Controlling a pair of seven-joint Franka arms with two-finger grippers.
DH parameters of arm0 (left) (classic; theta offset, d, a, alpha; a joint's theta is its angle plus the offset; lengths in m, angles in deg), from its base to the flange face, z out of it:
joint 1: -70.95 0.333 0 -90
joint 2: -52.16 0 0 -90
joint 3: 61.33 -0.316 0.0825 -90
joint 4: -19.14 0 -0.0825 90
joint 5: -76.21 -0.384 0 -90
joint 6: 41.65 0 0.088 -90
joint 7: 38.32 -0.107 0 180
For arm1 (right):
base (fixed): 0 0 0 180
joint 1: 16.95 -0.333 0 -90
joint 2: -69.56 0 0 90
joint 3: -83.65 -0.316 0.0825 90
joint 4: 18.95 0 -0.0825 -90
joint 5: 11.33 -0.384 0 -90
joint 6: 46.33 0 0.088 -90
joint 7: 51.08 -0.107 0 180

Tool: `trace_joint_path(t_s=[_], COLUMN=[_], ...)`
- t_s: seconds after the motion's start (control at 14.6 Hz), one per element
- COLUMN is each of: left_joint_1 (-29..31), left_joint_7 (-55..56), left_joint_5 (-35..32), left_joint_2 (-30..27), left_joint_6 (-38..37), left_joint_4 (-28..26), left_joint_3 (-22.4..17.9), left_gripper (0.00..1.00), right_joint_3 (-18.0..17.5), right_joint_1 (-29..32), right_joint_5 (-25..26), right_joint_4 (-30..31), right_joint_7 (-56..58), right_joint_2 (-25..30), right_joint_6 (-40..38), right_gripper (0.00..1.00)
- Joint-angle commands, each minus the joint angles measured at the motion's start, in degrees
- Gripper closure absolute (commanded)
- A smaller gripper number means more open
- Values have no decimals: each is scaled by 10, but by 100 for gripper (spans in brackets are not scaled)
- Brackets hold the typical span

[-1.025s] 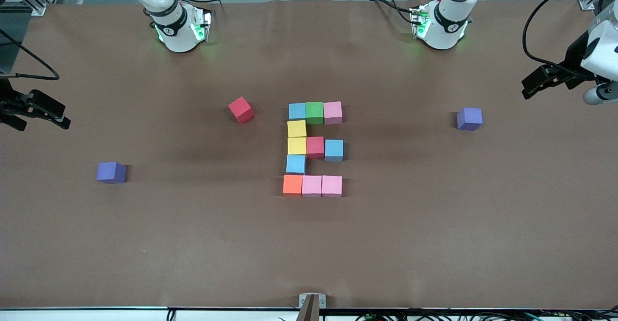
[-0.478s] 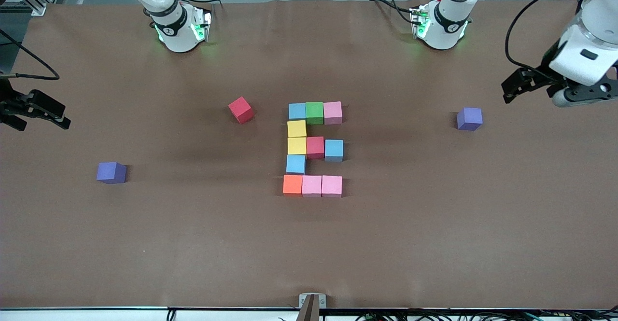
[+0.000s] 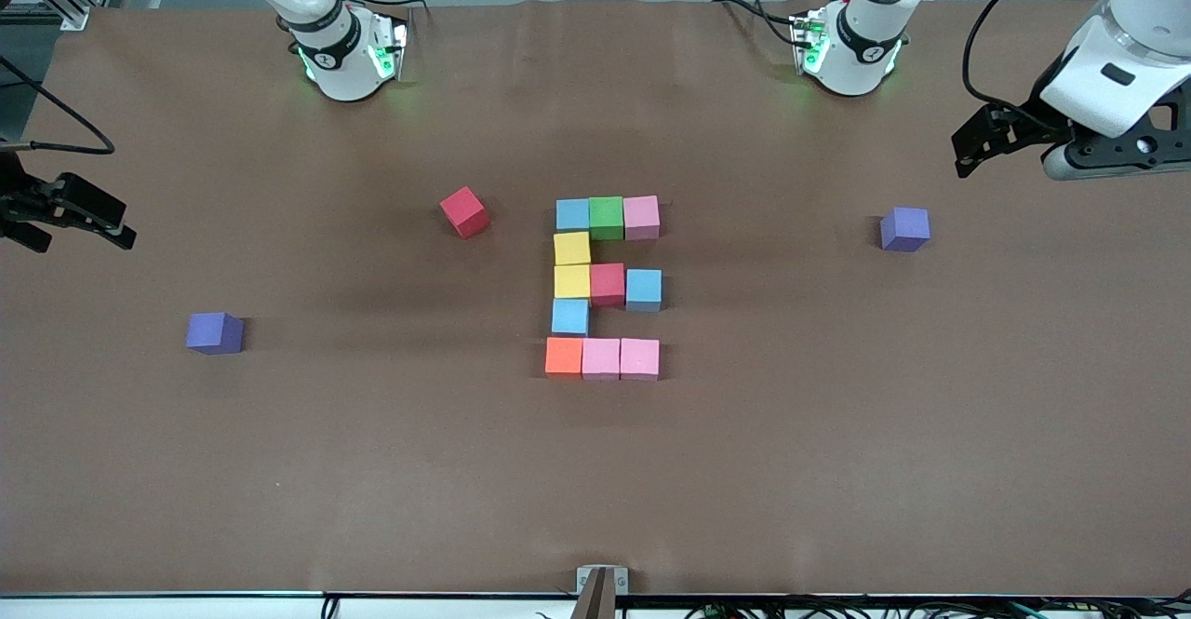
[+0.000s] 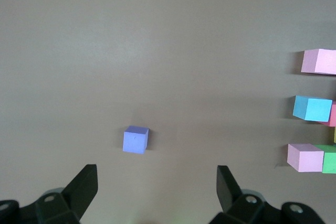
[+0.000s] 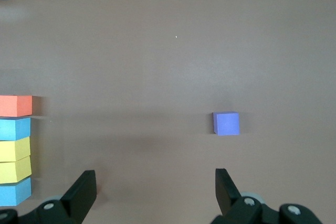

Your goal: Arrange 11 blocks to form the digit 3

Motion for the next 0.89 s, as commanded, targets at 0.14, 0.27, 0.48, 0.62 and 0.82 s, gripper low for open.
trace_joint_path(t_s=[0.14,0.27,0.48,0.62,0.82], left_joint_1=[6,7,7,7,9], left_joint_7=[-5,13,17,12,5], left_joint_5=[14,14,14,14,14], left_joint_2=[-3,-5,-8,-9,-16], left_joint_6=[-15,-23,-23,-30,-37], left_joint_4=[5,4,1,3,4], left_joint_3=[-1,-1,3,3,-2], left_gripper=[0,0,0,0,0], right_joint_3=[1,1,1,1,1], right_joint_1=[-4,-4,-4,-4,-4], right_joint_5=[11,11,11,10,11], right_joint_4=[11,11,11,11,11], right_joint_7=[0,0,0,0,0], right_joint_2=[8,9,8,8,8], right_joint_6=[4,3,4,3,3], right_gripper=[0,0,0,0,0])
